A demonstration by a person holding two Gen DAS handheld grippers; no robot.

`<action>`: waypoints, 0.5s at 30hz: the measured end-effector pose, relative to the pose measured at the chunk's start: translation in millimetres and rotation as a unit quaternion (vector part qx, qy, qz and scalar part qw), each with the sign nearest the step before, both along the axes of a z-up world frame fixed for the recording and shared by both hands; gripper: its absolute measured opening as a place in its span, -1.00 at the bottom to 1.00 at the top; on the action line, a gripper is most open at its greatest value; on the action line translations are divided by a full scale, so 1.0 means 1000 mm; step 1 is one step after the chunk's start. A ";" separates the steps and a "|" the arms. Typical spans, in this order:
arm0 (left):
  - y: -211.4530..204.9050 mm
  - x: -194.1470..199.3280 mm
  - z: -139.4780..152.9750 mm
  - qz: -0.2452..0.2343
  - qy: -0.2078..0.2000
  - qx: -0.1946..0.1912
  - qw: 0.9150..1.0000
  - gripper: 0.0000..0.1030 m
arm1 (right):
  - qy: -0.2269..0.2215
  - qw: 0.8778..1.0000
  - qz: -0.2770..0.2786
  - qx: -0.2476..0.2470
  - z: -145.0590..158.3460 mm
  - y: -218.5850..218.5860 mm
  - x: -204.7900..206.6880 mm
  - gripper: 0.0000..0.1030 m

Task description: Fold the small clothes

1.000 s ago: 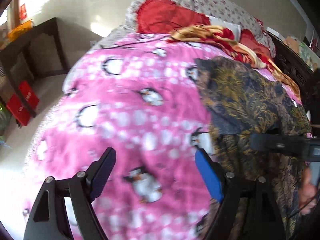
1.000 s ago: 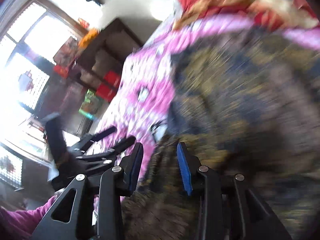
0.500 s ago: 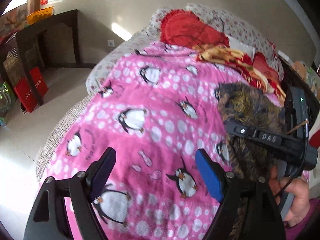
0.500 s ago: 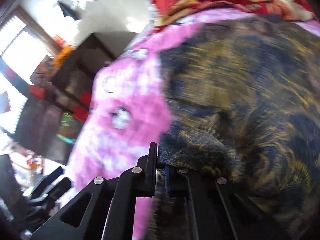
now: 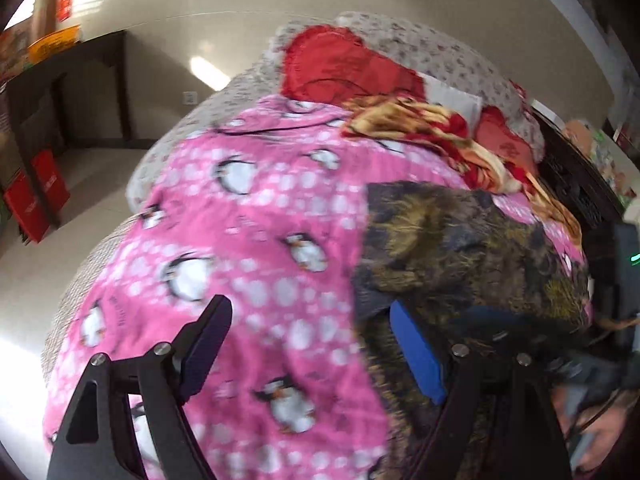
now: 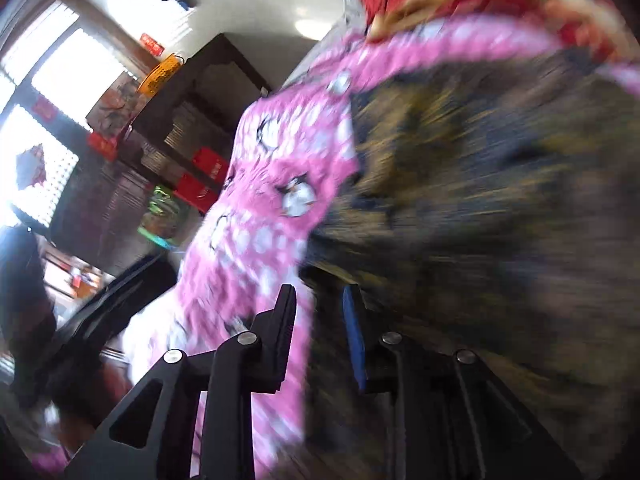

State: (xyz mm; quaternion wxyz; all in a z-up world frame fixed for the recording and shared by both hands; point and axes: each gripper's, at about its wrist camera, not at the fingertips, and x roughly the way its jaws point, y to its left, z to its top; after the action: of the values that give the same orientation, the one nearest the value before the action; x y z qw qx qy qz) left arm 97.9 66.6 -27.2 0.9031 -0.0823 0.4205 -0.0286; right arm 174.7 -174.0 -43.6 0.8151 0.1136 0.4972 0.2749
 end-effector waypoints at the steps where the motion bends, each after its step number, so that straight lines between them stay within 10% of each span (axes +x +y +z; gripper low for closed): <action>1: -0.010 0.005 -0.002 -0.009 0.004 0.002 1.000 0.65 | -0.015 1.000 -0.014 -0.017 0.008 -0.019 -0.003 -0.42; 6: -0.050 0.027 -0.024 -0.031 0.023 0.008 0.999 0.65 | -0.023 0.996 -0.050 -0.066 0.025 -0.075 0.025 -0.41; 15: -0.066 0.066 -0.067 -0.010 0.076 0.055 0.996 0.65 | -0.036 0.987 -0.081 -0.132 -0.011 -0.043 0.101 -0.53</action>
State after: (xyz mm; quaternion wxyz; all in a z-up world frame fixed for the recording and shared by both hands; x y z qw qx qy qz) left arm 163.9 0.9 -94.0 0.8715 -0.0298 0.4894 -0.0085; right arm 276.0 -217.1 -54.6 0.8599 0.0353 0.4885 0.1436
